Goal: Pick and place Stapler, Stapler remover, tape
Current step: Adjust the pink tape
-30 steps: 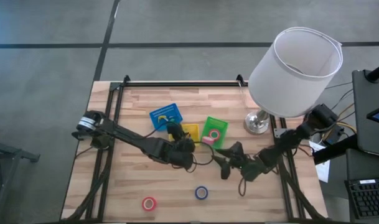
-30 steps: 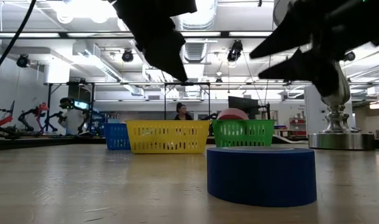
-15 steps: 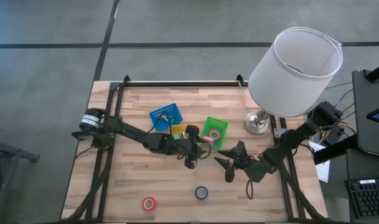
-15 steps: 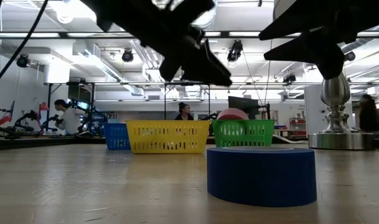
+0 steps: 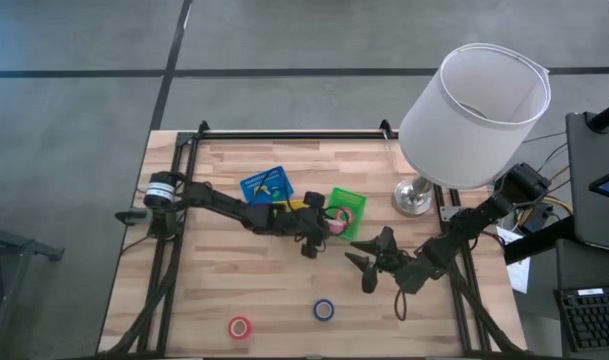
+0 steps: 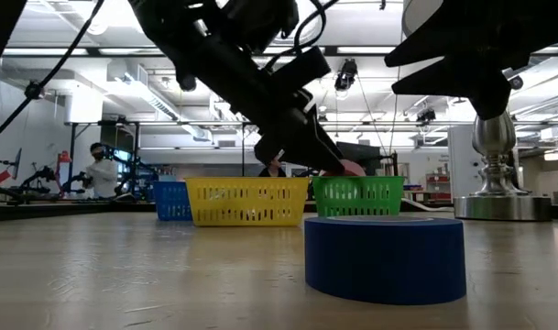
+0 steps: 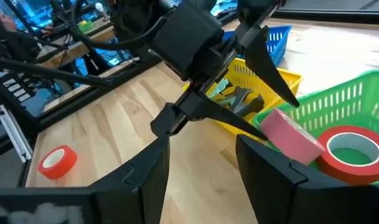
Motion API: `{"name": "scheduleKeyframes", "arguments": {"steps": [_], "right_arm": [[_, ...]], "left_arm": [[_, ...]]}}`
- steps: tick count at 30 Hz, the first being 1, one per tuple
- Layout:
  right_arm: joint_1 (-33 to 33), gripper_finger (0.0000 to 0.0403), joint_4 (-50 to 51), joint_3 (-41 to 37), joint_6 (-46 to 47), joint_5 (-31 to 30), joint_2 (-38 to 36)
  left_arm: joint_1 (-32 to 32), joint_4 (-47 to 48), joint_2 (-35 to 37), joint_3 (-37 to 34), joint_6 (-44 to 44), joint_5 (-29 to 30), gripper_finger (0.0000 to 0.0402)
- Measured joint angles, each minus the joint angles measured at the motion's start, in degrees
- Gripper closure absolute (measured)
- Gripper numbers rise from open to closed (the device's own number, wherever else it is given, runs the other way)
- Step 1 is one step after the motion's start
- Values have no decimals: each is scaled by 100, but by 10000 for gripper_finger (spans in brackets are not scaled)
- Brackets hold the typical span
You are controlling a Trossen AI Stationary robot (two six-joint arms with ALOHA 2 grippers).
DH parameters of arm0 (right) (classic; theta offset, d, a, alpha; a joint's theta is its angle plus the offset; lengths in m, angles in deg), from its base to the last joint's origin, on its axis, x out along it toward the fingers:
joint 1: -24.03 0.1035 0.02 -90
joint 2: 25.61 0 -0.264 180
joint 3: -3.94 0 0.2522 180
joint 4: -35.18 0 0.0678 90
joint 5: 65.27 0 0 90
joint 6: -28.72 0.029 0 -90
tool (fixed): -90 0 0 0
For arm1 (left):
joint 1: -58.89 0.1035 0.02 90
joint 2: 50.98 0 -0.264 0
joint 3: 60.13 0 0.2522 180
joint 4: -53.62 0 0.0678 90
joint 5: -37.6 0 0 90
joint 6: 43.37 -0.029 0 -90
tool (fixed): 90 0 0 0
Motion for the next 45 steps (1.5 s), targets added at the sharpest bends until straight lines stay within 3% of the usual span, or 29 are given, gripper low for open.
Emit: {"name": "scheduleKeyframes", "arguments": {"steps": [6,14,19,27,32,36,45], "right_arm": [[-2,224,-1,-6,0,0,0],[-4,227,-2,-6,0,0,0],[-4,227,-3,-6,0,0,0],[0,227,-3,-6,0,0,0],[0,227,-5,-6,0,0,0],[-2,227,-4,-6,0,0,2],[0,227,-7,-6,33,2,4]], "left_arm": [[28,97,0,-7,17,-79,214],[201,92,0,22,63,-98,274],[348,92,0,33,262,-504,302],[337,251,7,198,315,-705,292],[360,1327,20,705,458,-1281,293],[475,2106,-33,1051,699,-1340,288],[711,1993,-317,1087,792,-1687,285]]}}
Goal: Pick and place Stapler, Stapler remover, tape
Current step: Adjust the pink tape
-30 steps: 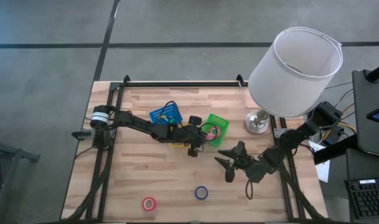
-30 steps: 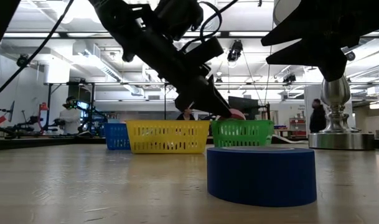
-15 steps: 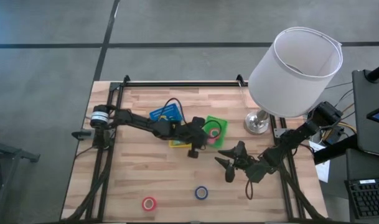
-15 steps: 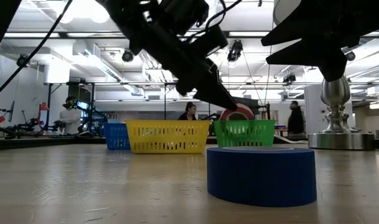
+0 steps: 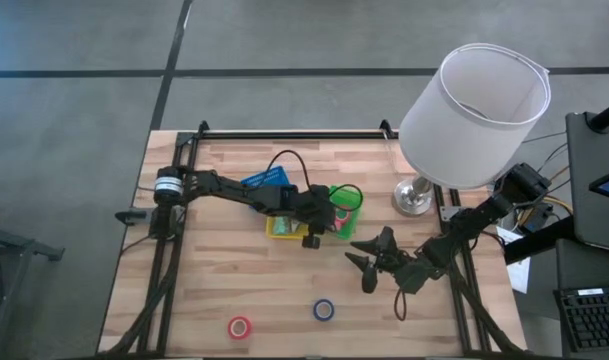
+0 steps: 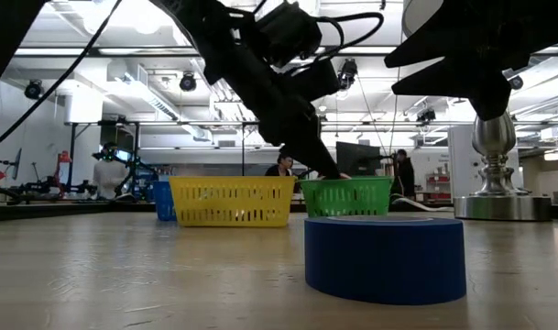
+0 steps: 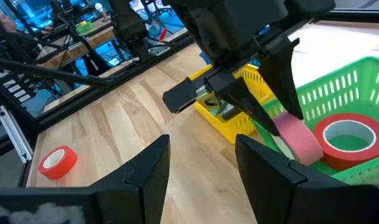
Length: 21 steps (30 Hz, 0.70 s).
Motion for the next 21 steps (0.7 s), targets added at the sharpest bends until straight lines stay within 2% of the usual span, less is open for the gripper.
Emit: {"name": "scheduleKeyframes", "arguments": {"steps": [10,21], "right_arm": [[0,227,3,-4,11,2,0],[0,227,18,-28,11,4,0]], "left_arm": [[3,-91,-27,55,-222,13,277],[-192,104,292,136,-372,12,207]]}}
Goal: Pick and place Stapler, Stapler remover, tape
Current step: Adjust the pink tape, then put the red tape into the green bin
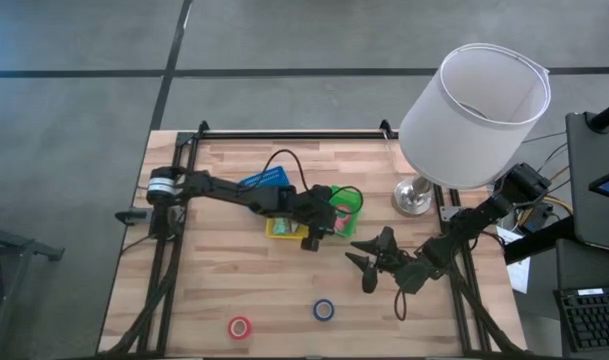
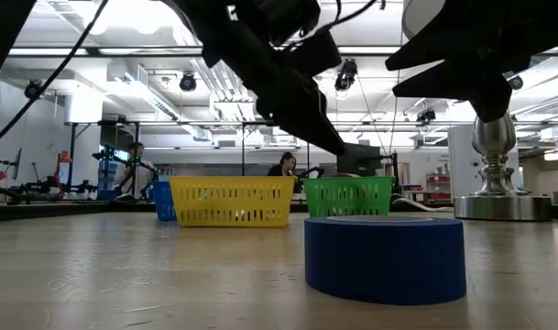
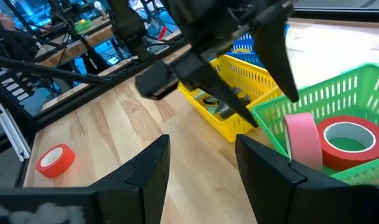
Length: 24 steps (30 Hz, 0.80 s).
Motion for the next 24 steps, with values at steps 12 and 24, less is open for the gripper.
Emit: {"name": "scheduleKeyframes", "arguments": {"steps": [12,24], "right_arm": [[0,227,35,-30,66,24,0],[0,227,74,-35,183,31,0]], "left_arm": [[-623,1136,804,-24,188,-3,202],[-1855,1750,2187,-1177,1670,51,202]]}}
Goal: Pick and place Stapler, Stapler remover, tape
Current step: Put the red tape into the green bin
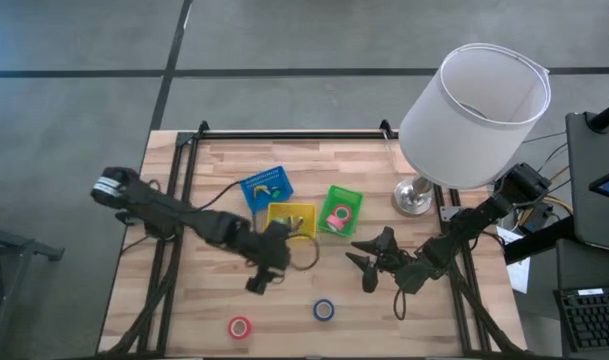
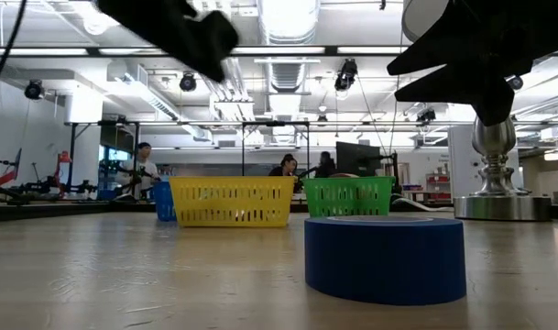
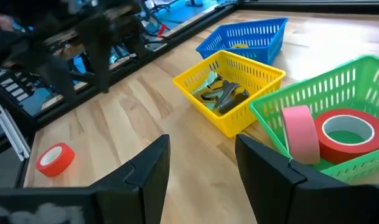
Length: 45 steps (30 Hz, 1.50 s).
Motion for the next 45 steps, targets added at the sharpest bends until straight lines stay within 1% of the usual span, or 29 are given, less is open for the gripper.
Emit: {"name": "scheduleKeyframes", "arguments": {"steps": [3,7,12,16,20,24,29,34,37,40,45], "right_arm": [[0,227,38,0,31,0,0],[0,227,38,-11,34,0,0],[0,227,38,-13,33,0,0],[0,227,64,-13,31,0,0],[0,227,87,-15,13,0,0],[0,227,131,-15,10,0,0],[0,227,235,-17,9,0,0],[-4,227,230,-17,-91,-2,0],[-4,227,231,-17,-233,-2,0],[-11,227,228,-17,-244,-2,0],[-11,227,227,-17,-244,-4,0]], "left_arm": [[-406,-61,286,-485,729,190,202],[-1027,-42,512,-1068,1689,209,202],[-1861,-159,506,-1527,2941,198,206],[-2456,-927,404,-1894,3827,273,207],[-2897,-1834,192,-2152,4388,561,207],[-3093,-2276,-172,-2235,4653,815,207],[-3107,-2243,-603,-2232,4669,910,207],[-3087,-2262,-764,-2174,4670,941,214],[-3082,-2227,-722,-2151,4678,1002,238],[-3077,-2210,-664,-2132,4623,1218,278],[-2901,-2217,-640,-2066,3893,1305,357]]}}
